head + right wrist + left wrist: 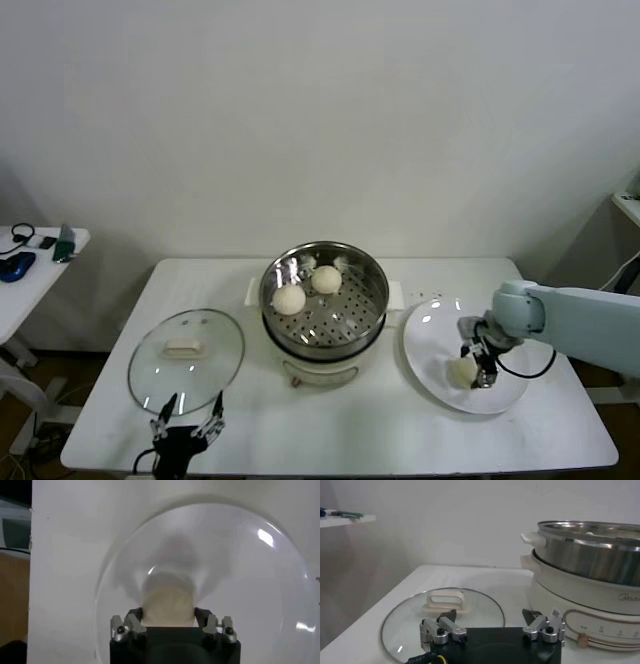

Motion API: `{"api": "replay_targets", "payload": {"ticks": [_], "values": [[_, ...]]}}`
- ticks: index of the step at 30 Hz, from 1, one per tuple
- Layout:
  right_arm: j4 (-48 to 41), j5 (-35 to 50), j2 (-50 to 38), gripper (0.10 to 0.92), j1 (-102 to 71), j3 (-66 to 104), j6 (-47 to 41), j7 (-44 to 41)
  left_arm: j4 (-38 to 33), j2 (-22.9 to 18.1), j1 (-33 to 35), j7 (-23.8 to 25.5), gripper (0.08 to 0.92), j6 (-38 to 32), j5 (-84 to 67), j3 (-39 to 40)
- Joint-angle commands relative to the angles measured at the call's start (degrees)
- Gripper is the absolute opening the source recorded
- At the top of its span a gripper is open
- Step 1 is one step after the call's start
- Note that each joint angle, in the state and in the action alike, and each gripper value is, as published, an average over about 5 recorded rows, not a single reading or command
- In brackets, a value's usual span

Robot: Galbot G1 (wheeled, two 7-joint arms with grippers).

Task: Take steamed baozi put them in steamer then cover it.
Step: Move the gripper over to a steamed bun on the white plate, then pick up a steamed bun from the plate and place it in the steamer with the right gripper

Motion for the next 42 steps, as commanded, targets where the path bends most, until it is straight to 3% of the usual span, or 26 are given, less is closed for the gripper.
{"api": "replay_targets", "payload": {"ticks": [1,11,19,28,42], "values": [[1.0,0.3,0.6,0.671,9.7,-6.1,2.4,-2.1,0.2,-0.2,-0.2,-0.4,0.823,0.1,0.0,0.2],[3.8,2.7,9.8,0.670,37.2,-16.1,14.2,-9.3,0.0,-0.5,-0.9,-0.7,0.823,0.9,0.2,0.6],[6.3,1.7,20.9,0.670,48.3,-8.1,25.6,-11.7,-0.2,-0.3,-1.2,-0.7,0.823,1.2,0.5,0.6],[14.7,-2.6,33.9,0.670,42.2,-0.7,28.1,-6.5,-0.5,-0.1,-1.1,-0.7,0.823,1.1,0.4,0.1],[10.6,-15.5,39.6,0.678,22.4,-3.0,29.5,-2.3,-0.8,0.0,0.2,-0.9,0.823,0.7,-0.2,-1.4]]}}
